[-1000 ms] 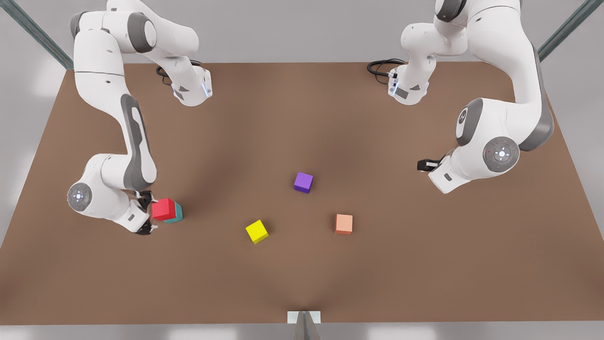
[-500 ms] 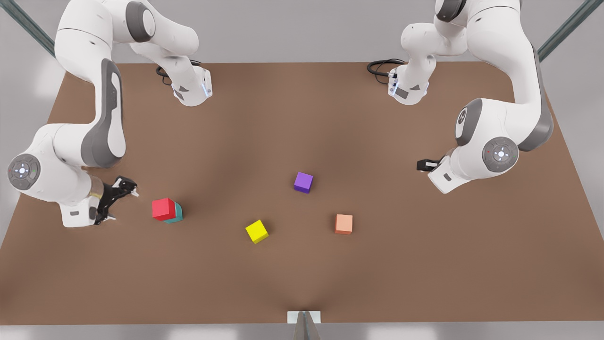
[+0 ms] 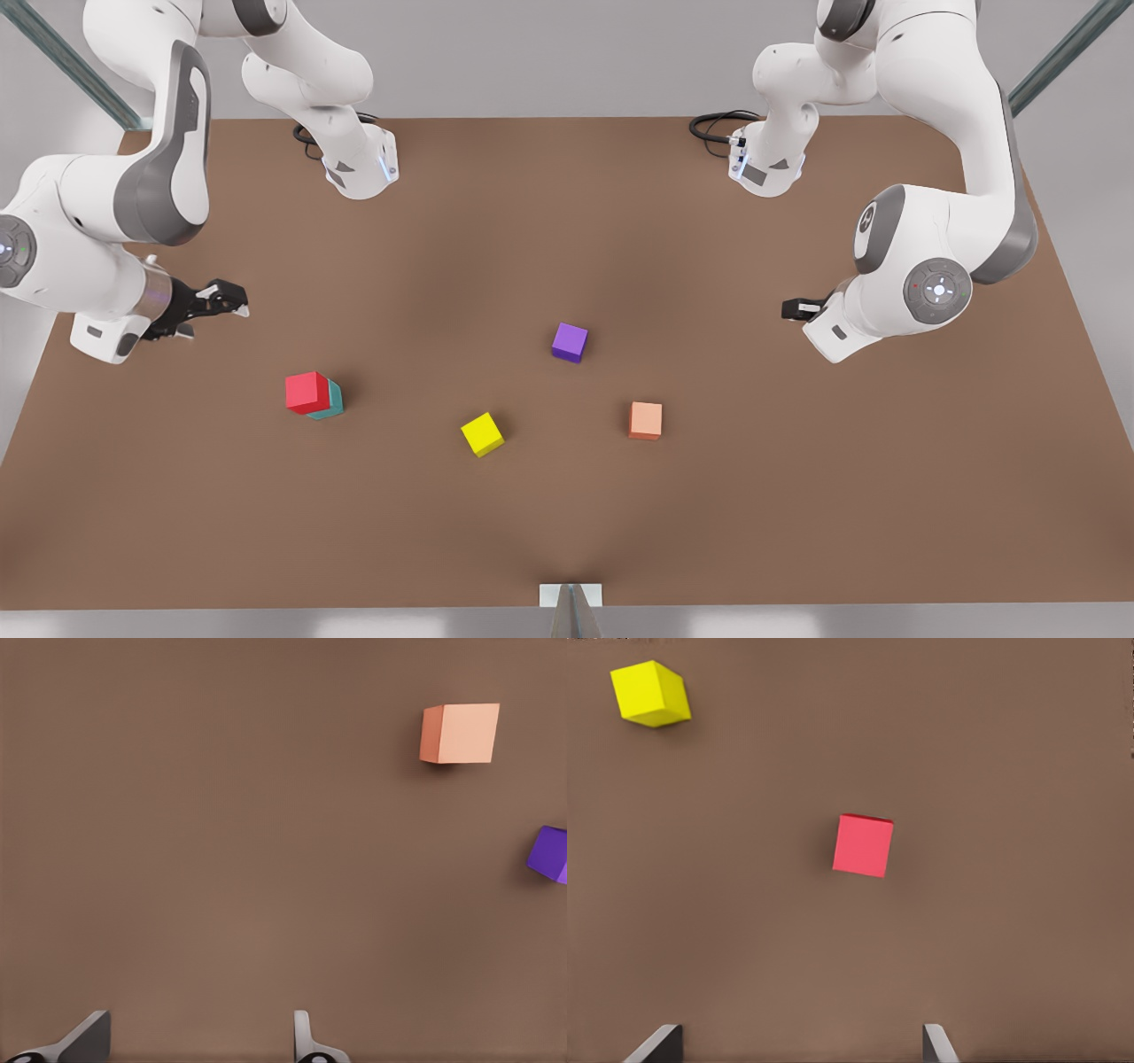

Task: Pick up red wooden cube and pass to hand red wooden cube and place in blue wooden cube

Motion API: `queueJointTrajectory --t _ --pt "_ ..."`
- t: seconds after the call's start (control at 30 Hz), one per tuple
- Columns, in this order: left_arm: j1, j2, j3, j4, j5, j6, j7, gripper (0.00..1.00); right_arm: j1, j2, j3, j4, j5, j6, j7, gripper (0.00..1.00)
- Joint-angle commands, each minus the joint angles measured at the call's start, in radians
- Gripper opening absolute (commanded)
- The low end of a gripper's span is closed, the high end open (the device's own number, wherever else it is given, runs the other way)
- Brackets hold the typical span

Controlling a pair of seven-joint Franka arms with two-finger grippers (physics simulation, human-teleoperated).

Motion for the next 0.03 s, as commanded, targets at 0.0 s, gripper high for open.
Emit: queueJointTrajectory --t 0.0 --pt "0.000 -0.001 0.000 0.002 0.001 -0.002 -0.014 1.00 0.000 -0.003 0.000 -0.002 -0.001 -0.007 0.375 1.00"
